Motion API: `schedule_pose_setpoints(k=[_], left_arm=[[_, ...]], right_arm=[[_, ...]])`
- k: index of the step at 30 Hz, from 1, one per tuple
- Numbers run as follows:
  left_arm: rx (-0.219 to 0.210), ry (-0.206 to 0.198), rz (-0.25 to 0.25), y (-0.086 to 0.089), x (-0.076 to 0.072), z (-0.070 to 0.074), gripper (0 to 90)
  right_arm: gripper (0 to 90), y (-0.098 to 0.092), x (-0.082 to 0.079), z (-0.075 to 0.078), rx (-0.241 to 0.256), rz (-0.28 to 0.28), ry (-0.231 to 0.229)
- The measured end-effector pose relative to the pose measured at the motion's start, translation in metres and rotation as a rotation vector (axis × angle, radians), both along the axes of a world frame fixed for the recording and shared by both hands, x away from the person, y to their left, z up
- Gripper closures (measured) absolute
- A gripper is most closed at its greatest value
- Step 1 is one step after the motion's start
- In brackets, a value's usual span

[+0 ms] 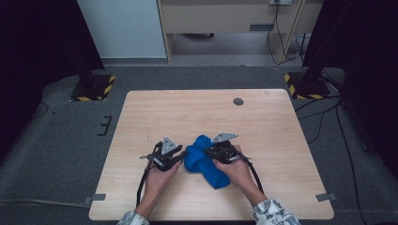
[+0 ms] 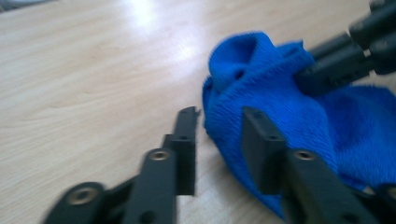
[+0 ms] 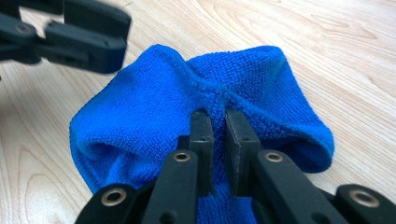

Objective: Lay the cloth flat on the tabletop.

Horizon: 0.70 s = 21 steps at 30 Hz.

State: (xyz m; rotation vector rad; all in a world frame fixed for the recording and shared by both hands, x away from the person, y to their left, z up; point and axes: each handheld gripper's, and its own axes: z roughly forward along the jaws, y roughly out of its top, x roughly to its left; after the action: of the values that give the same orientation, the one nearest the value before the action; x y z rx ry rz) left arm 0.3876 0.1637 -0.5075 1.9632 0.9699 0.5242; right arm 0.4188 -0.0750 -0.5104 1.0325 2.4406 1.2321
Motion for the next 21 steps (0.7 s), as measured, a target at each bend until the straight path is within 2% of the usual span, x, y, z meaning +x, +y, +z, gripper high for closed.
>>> schedule_pose_setpoints(k=[3, 4, 5, 8, 11, 14, 15, 21], left_arm=[[-0.068, -0.012, 0.029, 0.008, 0.002, 0.003, 56.8], [-0.112, -0.006, 0.032, 0.012, 0.004, 0.003, 55.7], [-0.112, -0.006, 0.032, 0.012, 0.004, 0.003, 54.4], [-0.150, 0.010, 0.007, 0.012, 0.006, 0.001, 49.1], [-0.149, 0.017, -0.006, 0.007, 0.008, -0.003, 45.6], [-0.140, 0.044, -0.020, 0.002, 0.010, -0.008, 44.9], [-0.126, 0.045, -0.024, 0.001, 0.010, -0.009, 45.3], [-0.142, 0.039, -0.039, 0.000, 0.010, -0.008, 39.1]], right_arm=[[83.3, -0.004, -0.002, -0.001, 0.010, 0.007, -0.004], [83.3, -0.004, -0.003, -0.001, 0.012, 0.009, -0.008], [83.3, -0.004, -0.003, -0.001, 0.012, 0.009, -0.008], [83.4, -0.005, -0.005, 0.000, 0.022, 0.011, -0.019], [83.6, -0.006, -0.006, 0.001, 0.029, 0.011, -0.028], [83.9, -0.006, -0.006, 0.002, 0.031, 0.015, -0.036], [84.2, -0.006, -0.007, 0.002, 0.036, 0.018, -0.038], [84.9, -0.007, -0.011, 0.009, 0.071, 0.026, -0.064]])
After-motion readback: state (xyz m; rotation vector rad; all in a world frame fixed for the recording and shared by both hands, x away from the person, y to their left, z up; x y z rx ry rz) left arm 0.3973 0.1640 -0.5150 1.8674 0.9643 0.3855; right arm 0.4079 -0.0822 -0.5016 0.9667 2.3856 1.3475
